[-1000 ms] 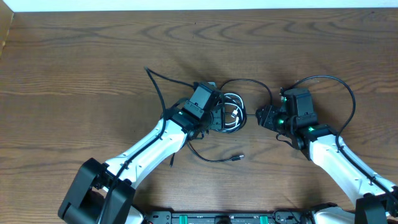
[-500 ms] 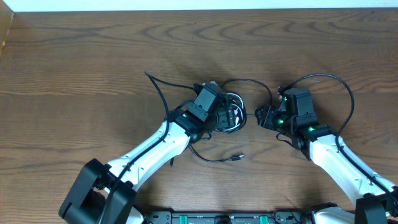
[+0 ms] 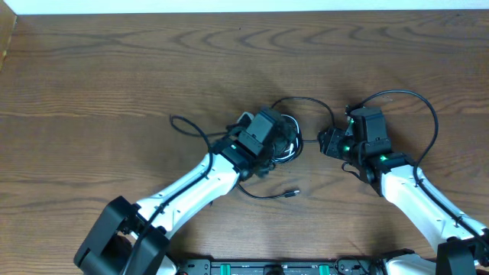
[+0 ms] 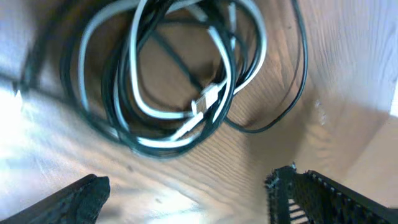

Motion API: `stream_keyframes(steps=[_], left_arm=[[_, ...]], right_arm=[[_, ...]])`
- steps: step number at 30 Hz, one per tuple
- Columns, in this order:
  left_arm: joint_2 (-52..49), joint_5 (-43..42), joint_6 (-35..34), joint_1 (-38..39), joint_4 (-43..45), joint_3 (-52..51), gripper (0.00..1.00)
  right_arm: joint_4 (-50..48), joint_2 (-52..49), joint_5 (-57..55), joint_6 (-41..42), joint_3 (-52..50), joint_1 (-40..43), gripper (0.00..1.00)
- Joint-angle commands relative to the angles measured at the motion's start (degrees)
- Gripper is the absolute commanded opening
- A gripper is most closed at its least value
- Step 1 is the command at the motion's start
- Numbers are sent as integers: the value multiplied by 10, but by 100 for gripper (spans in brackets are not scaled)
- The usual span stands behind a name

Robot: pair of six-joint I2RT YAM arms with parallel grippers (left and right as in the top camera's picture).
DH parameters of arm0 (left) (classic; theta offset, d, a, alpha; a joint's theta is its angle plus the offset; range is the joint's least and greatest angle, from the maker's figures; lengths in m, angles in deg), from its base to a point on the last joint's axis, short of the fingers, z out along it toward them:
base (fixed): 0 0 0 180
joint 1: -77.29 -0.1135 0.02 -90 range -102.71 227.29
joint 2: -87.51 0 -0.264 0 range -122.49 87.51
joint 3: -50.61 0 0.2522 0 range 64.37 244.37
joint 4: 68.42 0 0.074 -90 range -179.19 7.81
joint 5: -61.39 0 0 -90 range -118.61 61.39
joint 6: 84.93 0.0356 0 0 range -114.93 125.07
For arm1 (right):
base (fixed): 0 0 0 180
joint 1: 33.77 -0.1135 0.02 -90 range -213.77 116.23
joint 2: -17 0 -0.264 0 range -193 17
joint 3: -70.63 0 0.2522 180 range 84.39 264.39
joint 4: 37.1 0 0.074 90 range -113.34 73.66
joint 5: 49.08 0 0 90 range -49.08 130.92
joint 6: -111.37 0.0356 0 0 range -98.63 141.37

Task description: Untangle cables

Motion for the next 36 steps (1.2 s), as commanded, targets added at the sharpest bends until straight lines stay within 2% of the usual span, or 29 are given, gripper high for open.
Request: stream_keyframes(steps=[1,2,7,14,15,18,20,21,22,30,33,36], left_arm=[[-20,5,-160,10,-2,5,100],[-25,5,-164,10,-2,5,98],[-66,7,-208,7,-3,5,76],[-113,10,-211,-12,0,5,67],[-119,10,-211,-13,1,5,61],[-137,12,-211,-13,7,5,34],[-146,12,-198,-13,7,5,20],[-148,12,-182,-13,8,5,11],[-150,12,-162,-13,7,5,8],[-111,-2,16,-32,10,6,8],[-72,-15,128,-55,13,6,7],[-35,-28,254,-73,12,6,7]], right_arm=[[8,-6,-15,-7,3,16,49],[10,-6,-15,-8,3,19,48],[25,-6,-15,-8,3,26,48],[50,-6,-15,-8,3,26,48],[50,-6,-15,-8,3,26,47],[50,-6,-14,-8,3,26,47],[51,-6,-14,-8,3,26,47],[51,-6,-14,-8,3,26,46],[52,-6,-12,-8,3,26,46],[54,-6,57,-8,3,26,36],[53,-6,96,-11,3,26,36],[33,-6,163,-48,3,26,35]])
